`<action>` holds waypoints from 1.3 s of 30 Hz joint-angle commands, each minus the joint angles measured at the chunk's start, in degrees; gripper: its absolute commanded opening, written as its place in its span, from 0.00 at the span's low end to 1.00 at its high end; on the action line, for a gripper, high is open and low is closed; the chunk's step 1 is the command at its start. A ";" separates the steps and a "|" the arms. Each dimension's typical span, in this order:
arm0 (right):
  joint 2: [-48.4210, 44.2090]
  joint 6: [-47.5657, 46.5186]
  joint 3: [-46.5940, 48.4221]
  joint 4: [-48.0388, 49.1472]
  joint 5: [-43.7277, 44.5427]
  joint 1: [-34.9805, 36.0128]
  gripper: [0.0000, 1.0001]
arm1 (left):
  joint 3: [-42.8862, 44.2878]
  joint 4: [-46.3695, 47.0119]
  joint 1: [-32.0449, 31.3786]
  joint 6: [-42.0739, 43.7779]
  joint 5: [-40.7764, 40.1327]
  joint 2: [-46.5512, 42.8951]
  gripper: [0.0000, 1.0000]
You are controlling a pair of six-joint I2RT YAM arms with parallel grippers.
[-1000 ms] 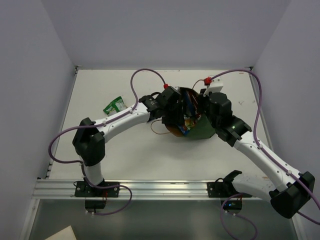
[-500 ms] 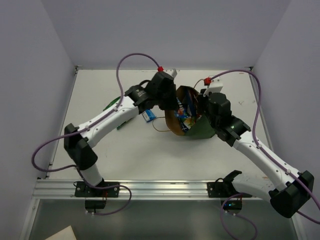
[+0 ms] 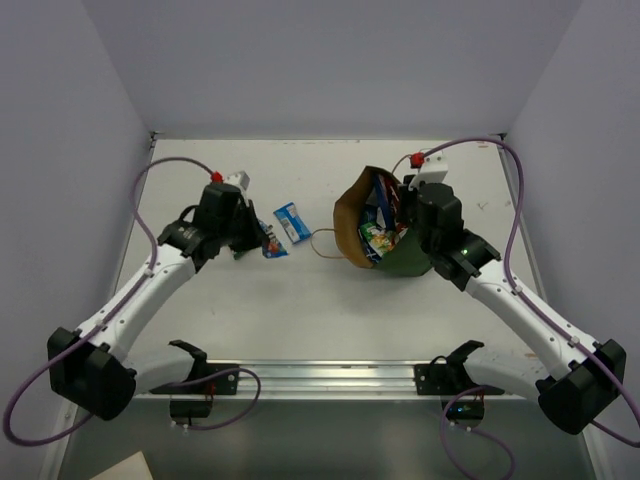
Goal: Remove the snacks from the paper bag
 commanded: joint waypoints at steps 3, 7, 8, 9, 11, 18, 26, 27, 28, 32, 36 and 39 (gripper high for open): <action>0.01 -0.92 -0.18 -2.74 -1.28 -0.52 0.02 | -19.13 12.28 1.33 -0.82 3.49 2.49 0.00; -0.52 -1.80 -0.18 -2.74 -2.34 -0.43 0.02 | -22.93 16.16 1.95 -1.18 2.60 3.02 0.37; -0.69 -1.89 -0.09 -2.74 -2.52 -0.43 0.02 | -22.32 15.73 1.95 -0.91 2.69 2.50 0.50; -0.78 -2.15 0.09 -3.00 -2.69 -0.52 0.02 | -19.88 14.51 1.95 -0.82 2.69 1.97 0.75; -0.95 -2.33 0.52 -3.53 -3.39 -0.52 0.02 | -16.01 13.27 1.86 -0.21 2.52 0.31 0.89; -2.53 -3.12 0.88 -3.53 -6.64 -0.43 0.03 | 9.56 9.48 -4.98 -1.52 3.22 3.71 1.00; -2.71 -3.12 2.90 -4.85 -7.26 -0.43 0.03 | 28.38 13.09 -16.85 -4.51 1.81 22.49 0.89; -2.63 -2.77 3.16 -5.11 -7.44 -0.52 0.03 | 29.44 13.44 -18.34 -4.69 2.68 24.27 0.85; -2.45 -2.68 3.60 -5.29 -7.35 -0.52 0.03 | 30.58 13.61 -19.31 -5.04 3.04 27.60 0.84; -2.45 -1.89 3.95 -5.55 -7.26 -0.43 0.03 | 34.72 13.79 -23.36 -5.48 1.12 34.12 0.79; -2.36 -1.10 3.95 -5.38 -7.79 -0.43 0.03 | 35.43 14.75 -24.42 -6.36 -0.29 37.91 0.73; -2.27 -0.40 3.69 -5.29 -8.41 -0.43 0.03 | 35.52 16.95 -24.51 -6.88 -0.47 40.46 0.68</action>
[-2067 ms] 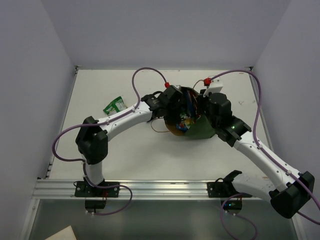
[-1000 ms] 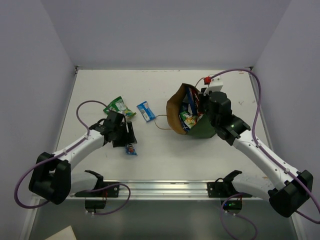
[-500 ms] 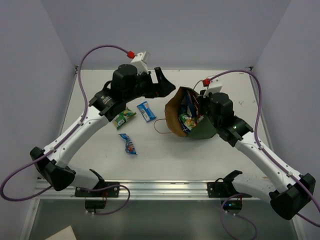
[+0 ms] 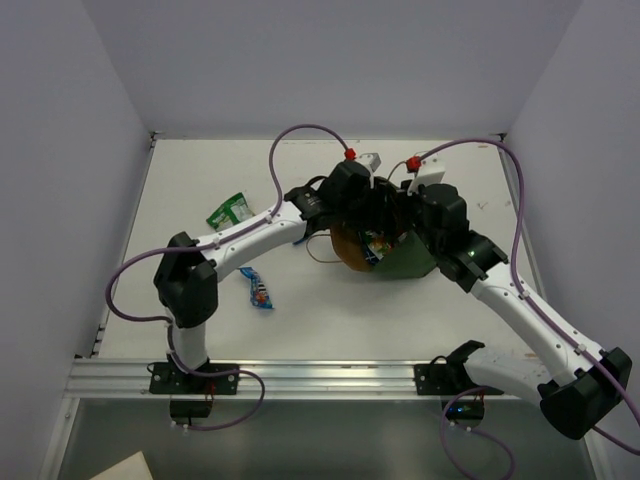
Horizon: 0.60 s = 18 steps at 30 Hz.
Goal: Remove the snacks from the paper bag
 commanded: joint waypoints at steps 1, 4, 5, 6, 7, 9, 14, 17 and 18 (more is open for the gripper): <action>-0.31 1.96 2.29 0.39 -1.74 -0.10 0.03 | 3.58 5.17 0.32 -2.07 -1.96 0.98 0.67; -0.04 2.40 2.12 0.57 -1.92 -0.10 0.03 | 5.07 6.32 0.23 -2.34 -1.79 3.62 0.46; 0.13 2.32 2.03 0.48 -1.48 -0.19 0.03 | 5.60 5.36 0.23 -2.17 -1.61 3.98 0.31; 0.22 2.23 1.94 0.48 -1.13 -0.19 0.03 | 6.04 4.83 0.23 -1.91 -1.70 4.07 0.23; 0.31 2.23 1.59 0.57 -0.78 -0.10 0.03 | 5.61 4.65 0.23 -1.56 -2.04 3.11 0.17; 0.40 1.97 1.15 0.83 -0.16 -0.28 0.03 | 4.64 4.48 0.23 -0.59 -3.27 1.53 0.03; 0.66 2.14 -0.26 1.36 0.02 -1.77 0.02 | 4.46 1.15 1.02 1.96 -5.21 -4.97 0.00; 1.01 2.67 -0.96 1.27 0.63 -3.09 0.01 | 6.30 -1.05 1.90 4.33 -5.21 -9.80 0.00; 1.10 2.76 -1.13 1.27 0.72 -3.52 0.01 | 8.22 -3.06 2.08 5.12 -6.78 -10.95 0.00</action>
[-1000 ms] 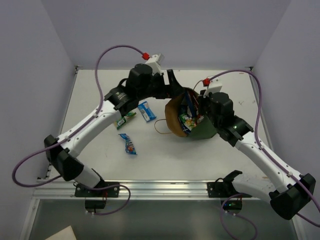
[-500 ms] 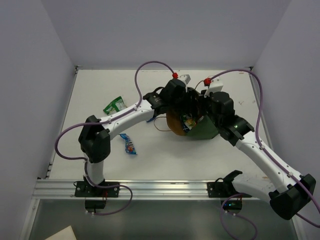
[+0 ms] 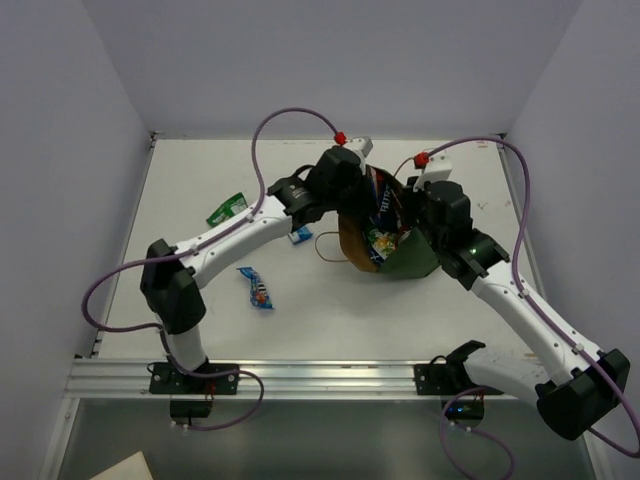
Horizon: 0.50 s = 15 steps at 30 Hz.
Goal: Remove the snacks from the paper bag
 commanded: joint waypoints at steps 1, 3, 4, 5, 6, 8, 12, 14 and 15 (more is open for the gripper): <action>0.86 1.58 -1.38 0.86 1.20 -2.15 0.00 | 6.18 -1.99 1.84 5.40 -4.54 -11.21 0.00; 1.39 2.28 -1.73 0.86 1.20 -2.94 0.00 | 9.51 -5.23 3.68 6.30 -3.67 -12.89 0.00; 1.56 2.54 -2.17 0.94 1.29 -3.64 0.00 | 10.32 -6.03 4.73 6.65 -0.97 -14.47 0.00; 1.74 2.89 -2.26 0.94 1.29 -3.91 0.00 | 10.85 -7.34 6.83 6.65 0.01 -15.35 0.00; 1.83 3.07 -2.43 0.86 1.29 -4.09 0.00 | 11.20 -7.71 7.98 6.56 0.89 -16.32 0.00; 1.83 3.33 -2.70 0.86 1.11 -4.44 0.00 | 11.12 -9.02 12.44 6.91 3.71 -19.13 0.00; 1.39 3.69 -2.79 0.86 0.33 -4.88 0.00 | 10.68 -11.66 20.28 10.68 0.56 -21.78 0.00; 1.39 3.69 -2.61 0.60 -0.11 -4.88 0.00 | 9.54 -10.53 25.28 12.01 0.64 -21.43 0.00; 1.39 3.69 -2.52 0.42 -0.55 -4.88 0.00 | 8.75 -9.65 26.53 12.97 0.38 -21.08 0.00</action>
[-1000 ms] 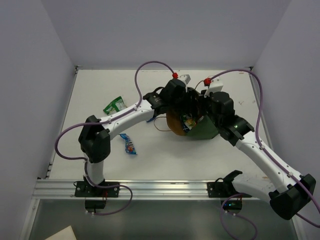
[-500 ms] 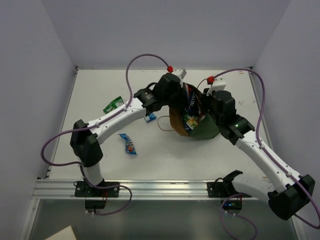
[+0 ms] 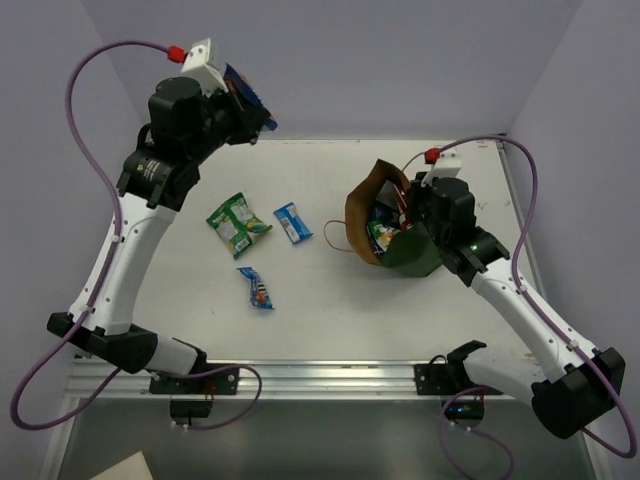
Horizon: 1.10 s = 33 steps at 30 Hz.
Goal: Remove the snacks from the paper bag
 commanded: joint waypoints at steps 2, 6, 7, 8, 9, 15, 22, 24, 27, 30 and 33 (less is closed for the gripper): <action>0.34 0.82 -0.90 -3.43 -0.62 -0.51 0.00 | -3.54 2.98 6.99 5.85 0.24 4.48 0.00; 0.34 0.21 -0.46 -3.43 -1.94 -0.51 0.00 | -7.06 13.10 9.56 6.12 3.67 11.07 0.00; 0.42 0.03 -0.11 -3.43 -2.55 -0.51 0.00 | -7.50 15.29 10.00 5.17 5.50 14.39 0.00; 0.51 -0.32 -0.11 -3.52 -2.99 -0.51 0.00 | -7.86 18.97 10.26 4.81 6.31 16.25 0.00; 0.60 -0.58 0.06 -3.52 -3.26 -0.51 0.00 | -7.42 20.49 10.35 4.46 7.01 18.09 0.00; 1.48 -1.02 0.42 -3.52 -5.46 -0.51 0.00 | -16.81 40.44 11.32 0.59 11.85 25.31 0.00; 1.39 -0.50 0.15 -3.87 -6.77 -0.51 0.00 | -27.54 41.78 11.50 -0.73 13.60 23.67 0.76; 1.13 -0.85 0.59 -4.31 -6.78 -0.51 0.00 | -29.74 40.81 11.23 -0.56 13.70 19.80 0.91; 0.43 -1.55 0.85 -4.49 -7.13 -0.60 0.00 | -29.05 34.41 9.66 1.01 13.34 11.71 0.99; -0.36 -2.60 1.03 -4.22 -7.83 -0.51 0.00 | -26.95 26.50 4.13 3.03 11.24 3.11 0.97; -1.15 -3.22 0.94 -3.70 -8.09 -0.60 0.00 | -24.13 19.81 -4.13 1.04 8.69 0.72 0.95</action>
